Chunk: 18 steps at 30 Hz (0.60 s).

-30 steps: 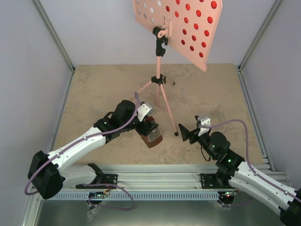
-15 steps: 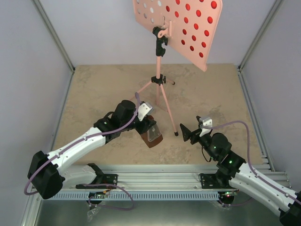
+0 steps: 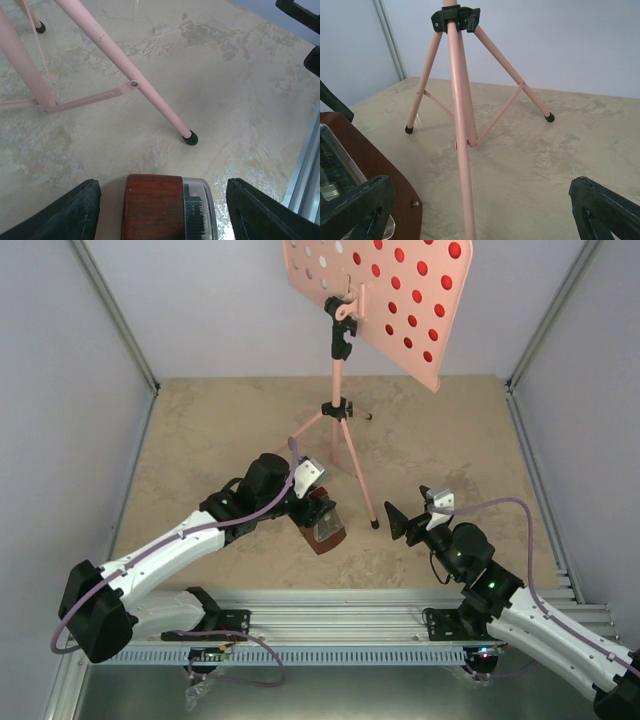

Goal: Pack up the instrument practice props

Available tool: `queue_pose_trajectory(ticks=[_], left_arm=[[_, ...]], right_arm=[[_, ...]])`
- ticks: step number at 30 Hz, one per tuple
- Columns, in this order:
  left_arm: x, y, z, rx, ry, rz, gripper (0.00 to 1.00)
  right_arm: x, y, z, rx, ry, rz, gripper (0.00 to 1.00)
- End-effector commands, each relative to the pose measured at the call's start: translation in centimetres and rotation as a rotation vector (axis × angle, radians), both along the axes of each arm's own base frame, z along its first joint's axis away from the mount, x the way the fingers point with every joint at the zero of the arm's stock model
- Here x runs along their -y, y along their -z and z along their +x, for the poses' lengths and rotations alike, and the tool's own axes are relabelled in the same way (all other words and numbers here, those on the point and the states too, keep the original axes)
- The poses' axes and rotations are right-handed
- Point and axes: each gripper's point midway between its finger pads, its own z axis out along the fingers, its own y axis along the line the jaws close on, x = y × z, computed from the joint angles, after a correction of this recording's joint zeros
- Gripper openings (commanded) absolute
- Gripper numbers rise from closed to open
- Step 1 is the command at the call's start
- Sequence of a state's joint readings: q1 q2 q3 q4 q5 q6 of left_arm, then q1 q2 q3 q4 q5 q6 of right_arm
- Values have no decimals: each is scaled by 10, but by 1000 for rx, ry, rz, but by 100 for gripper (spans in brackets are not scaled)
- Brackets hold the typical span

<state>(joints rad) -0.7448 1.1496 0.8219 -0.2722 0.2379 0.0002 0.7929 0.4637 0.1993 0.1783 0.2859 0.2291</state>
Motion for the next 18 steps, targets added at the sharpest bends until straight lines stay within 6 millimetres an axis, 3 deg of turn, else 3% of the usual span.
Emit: queue_pose_trajectory(ticks=[1, 4, 9, 18], left_arm=[[3, -13, -3, 17, 15, -27, 65], [4, -14, -3, 15, 20, -30, 54], [4, -13, -4, 12, 21, -27, 44], [-3, -4, 2, 44, -67, 67, 39]], right_arm=[[5, 10, 1, -18, 23, -11, 98], [6, 12, 1, -21, 24, -12, 98], [6, 12, 1, -21, 28, -12, 98], [9, 13, 1, -22, 38, -7, 98]])
